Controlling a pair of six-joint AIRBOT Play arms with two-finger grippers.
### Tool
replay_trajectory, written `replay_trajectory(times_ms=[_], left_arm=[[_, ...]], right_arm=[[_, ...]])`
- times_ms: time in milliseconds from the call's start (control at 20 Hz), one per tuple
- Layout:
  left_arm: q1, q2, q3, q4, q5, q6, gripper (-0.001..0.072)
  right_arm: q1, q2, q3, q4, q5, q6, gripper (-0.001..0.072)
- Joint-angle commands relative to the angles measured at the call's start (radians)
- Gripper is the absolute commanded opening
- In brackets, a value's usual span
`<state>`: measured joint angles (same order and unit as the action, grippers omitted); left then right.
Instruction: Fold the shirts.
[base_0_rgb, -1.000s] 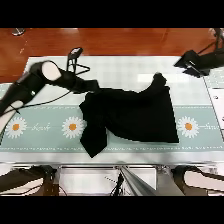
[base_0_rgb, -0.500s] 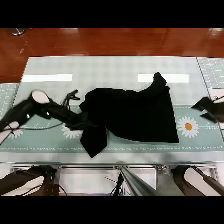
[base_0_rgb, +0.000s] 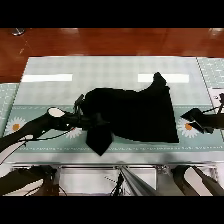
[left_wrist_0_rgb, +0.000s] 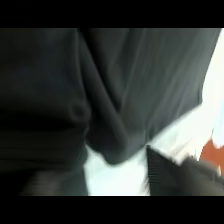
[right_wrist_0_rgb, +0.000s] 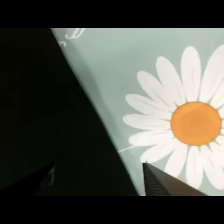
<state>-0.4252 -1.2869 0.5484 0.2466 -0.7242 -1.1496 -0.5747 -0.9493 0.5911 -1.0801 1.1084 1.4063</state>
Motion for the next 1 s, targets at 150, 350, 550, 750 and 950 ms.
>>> replay_trajectory(times_ms=[150,350,550,750,950], left_arm=[[-0.028,-0.013,0.053,-0.053,0.033,0.095,0.0024],[-0.028,-0.013,0.056,-0.053,0.031,0.109,0.0025],[-0.028,-0.013,0.056,-0.053,0.032,0.109,0.0024],[-0.028,-0.013,0.056,-0.053,0.03,0.109,0.0025],[-0.004,-0.011,0.057,-0.053,0.0,0.129,0.0025]], right_arm=[[-0.001,-0.027,-0.01,-0.176,0.091,0.042,0.0622],[-0.001,-0.128,-0.01,-0.066,0.152,-0.002,0.0622],[0.075,-0.212,-0.01,-0.035,0.142,-0.036,0.0622],[0.171,-0.274,-0.001,0.066,0.057,-0.044,0.0621],[0.256,-0.303,0.066,0.127,0.054,-0.121,0.0022]])
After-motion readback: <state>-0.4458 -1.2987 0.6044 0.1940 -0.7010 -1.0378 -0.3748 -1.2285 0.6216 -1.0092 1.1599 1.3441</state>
